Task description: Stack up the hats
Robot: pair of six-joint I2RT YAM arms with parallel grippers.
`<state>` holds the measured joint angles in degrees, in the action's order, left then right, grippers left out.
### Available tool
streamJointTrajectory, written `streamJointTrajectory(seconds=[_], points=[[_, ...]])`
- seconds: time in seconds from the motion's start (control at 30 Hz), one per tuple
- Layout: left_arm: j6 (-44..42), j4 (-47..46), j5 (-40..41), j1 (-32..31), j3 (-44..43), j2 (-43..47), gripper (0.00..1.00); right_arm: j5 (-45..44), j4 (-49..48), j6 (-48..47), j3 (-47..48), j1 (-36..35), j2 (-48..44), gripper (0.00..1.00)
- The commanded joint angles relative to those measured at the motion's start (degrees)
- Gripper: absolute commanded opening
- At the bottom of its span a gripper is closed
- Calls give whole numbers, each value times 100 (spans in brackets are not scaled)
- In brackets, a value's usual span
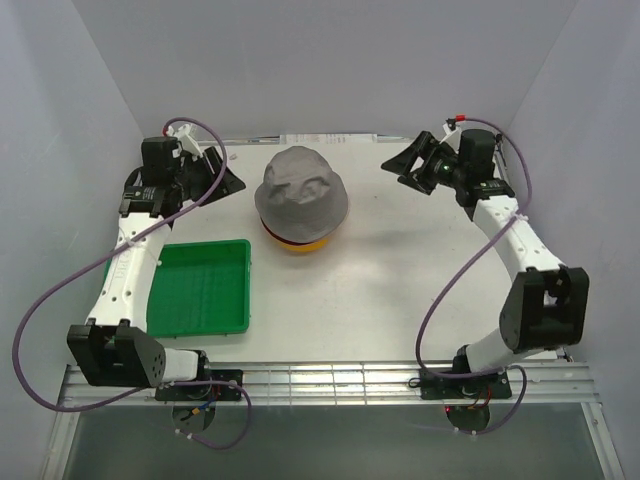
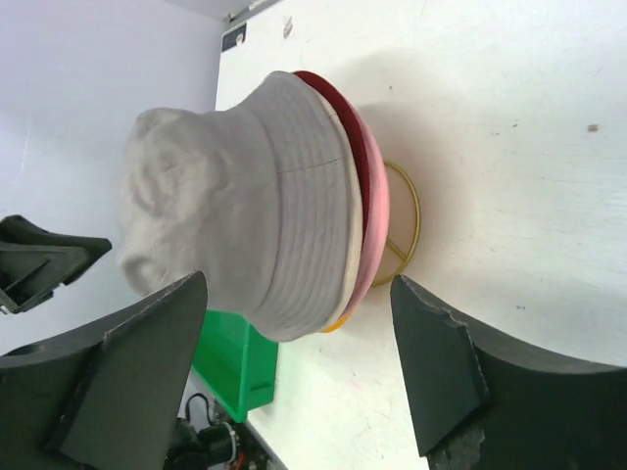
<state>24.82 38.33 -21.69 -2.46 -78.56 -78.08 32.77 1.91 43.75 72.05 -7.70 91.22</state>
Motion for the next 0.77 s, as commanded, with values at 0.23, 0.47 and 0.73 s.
streamJointTrajectory(seconds=[0.23,0.47,0.73], points=[[-92,219,-151,17,253,1269,61,-1202,1697,-1807,-876,-47,-2810,89],[5,184,-169,26,491,1665,61,-1774,2340,-1940,-1166,-47,-3654,89],[-3,210,-142,9,500,1779,61,-1924,2375,-2028,-1448,-47,-3875,89]])
